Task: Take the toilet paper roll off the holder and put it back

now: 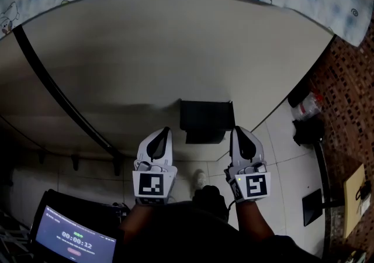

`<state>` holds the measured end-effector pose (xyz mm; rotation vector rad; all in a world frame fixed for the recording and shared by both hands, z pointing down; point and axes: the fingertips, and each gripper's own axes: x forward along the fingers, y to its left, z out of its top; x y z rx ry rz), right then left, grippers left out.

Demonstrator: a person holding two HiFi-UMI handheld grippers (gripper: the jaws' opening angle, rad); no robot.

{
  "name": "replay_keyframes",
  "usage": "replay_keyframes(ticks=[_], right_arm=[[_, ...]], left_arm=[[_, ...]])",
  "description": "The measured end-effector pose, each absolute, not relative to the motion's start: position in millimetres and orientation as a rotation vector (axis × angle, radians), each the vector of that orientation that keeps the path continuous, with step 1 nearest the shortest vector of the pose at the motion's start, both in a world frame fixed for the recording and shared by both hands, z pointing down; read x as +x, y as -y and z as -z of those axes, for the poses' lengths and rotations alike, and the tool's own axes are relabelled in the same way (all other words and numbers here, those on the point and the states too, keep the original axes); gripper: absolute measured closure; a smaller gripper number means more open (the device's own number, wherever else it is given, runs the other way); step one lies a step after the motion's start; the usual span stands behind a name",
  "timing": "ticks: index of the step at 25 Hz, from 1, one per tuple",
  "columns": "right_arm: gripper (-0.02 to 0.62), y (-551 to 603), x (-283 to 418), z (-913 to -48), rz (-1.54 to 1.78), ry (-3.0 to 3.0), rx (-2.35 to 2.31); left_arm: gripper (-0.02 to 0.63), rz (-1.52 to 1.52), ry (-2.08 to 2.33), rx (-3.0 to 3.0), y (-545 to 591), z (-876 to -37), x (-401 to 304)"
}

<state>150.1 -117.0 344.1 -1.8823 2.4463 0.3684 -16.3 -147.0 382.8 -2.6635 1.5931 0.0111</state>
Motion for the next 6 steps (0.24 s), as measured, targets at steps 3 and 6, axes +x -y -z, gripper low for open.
replay_keyframes(ticks=[3,6], right_arm=[[0.595,116.1,147.0,-343.1,-0.393,-2.449,-1.882],[0.595,117.1,146.1,-342.7,-0.402,-2.448,-1.886]], left_arm=[[0.588,-0.019,-1.586,-2.670,146.8,-382.3,-13.9],[0.588,-0.019,-1.582,-2.678,147.3,-382.3,-12.0]])
